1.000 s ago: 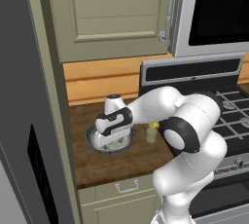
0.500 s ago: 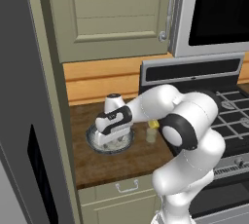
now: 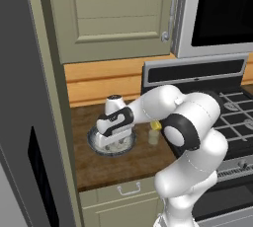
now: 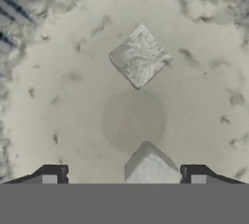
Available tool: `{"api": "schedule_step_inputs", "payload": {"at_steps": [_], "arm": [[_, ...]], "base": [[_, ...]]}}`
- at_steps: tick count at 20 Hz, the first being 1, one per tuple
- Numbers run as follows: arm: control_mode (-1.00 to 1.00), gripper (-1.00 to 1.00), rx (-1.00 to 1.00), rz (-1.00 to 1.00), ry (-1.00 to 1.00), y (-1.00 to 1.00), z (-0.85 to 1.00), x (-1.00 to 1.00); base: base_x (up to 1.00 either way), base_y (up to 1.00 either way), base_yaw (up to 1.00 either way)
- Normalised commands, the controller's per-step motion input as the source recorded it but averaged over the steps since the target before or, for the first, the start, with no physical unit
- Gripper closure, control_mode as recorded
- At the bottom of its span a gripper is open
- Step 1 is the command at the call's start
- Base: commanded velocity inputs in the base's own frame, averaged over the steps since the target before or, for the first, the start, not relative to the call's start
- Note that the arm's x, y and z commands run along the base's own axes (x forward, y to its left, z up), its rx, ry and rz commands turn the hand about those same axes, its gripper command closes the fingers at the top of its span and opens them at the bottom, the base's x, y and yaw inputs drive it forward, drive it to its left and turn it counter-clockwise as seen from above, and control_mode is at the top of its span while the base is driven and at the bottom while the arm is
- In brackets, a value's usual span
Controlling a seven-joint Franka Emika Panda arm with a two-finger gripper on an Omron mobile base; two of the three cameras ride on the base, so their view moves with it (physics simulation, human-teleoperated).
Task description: Grab a lemon wedge from the fridge and one ice cube from the ice bowl, and put them in the glass of lemonade.
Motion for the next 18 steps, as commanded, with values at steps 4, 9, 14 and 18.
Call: {"api": "schedule_step_inputs", "payload": {"at_steps": [4, 9, 14, 18], "arm": [[-1.00, 1.00, 0.00, 0.00, 0.00, 0.00, 0.00, 0.00], [-1.00, 1.00, 0.00, 0.00, 0.00, 0.00, 0.00, 0.00], [-1.00, 1.00, 0.00, 0.00, 0.00, 0.00, 0.03, -0.02], [-1.00, 1.00, 0.00, 0.00, 0.00, 0.00, 0.30, -0.27]], "base": [[0.00, 0.00, 0.00], [0.00, 0.00, 0.00], [0.00, 0.00, 0.00], [0.00, 0.00, 0.00]]}}
